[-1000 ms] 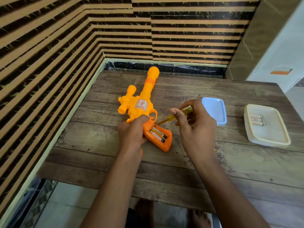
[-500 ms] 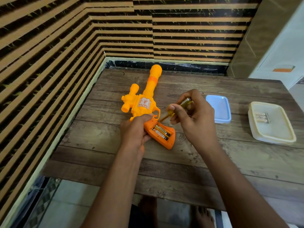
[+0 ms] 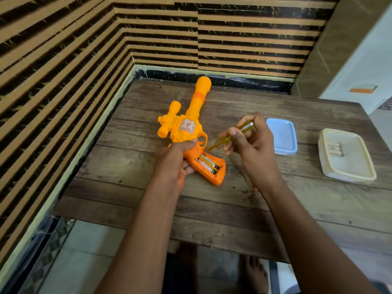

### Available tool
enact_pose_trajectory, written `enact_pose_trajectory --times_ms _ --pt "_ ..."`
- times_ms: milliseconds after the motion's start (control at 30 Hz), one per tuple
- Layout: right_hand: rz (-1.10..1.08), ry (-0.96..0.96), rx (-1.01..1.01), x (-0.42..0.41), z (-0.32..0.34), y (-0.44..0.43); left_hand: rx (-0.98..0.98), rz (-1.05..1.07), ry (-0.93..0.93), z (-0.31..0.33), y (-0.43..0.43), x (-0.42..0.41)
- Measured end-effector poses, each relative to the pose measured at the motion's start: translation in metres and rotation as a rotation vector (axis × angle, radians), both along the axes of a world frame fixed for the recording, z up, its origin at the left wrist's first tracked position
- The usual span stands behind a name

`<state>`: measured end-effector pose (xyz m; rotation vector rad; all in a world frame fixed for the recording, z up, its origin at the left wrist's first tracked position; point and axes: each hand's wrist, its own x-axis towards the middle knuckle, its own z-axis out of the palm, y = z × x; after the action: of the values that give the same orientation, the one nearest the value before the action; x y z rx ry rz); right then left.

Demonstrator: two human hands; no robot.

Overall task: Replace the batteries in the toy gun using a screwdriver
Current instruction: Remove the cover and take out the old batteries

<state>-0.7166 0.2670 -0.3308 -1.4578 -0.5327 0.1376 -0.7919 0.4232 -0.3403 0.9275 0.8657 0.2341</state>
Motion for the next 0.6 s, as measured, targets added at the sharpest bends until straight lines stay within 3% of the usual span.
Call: enact_pose_trajectory --times_ms 367,600 --pt "0.217 -0.497 -0.408 0.024 0.036 0.047 -0.089 -0.011 -0.008 0.000 0.004 0.001" --pt "0.277 -0.460 -0.579 0.034 0.046 0.061 -0.083 0.008 -0.007 -0.005 0.003 0.002"
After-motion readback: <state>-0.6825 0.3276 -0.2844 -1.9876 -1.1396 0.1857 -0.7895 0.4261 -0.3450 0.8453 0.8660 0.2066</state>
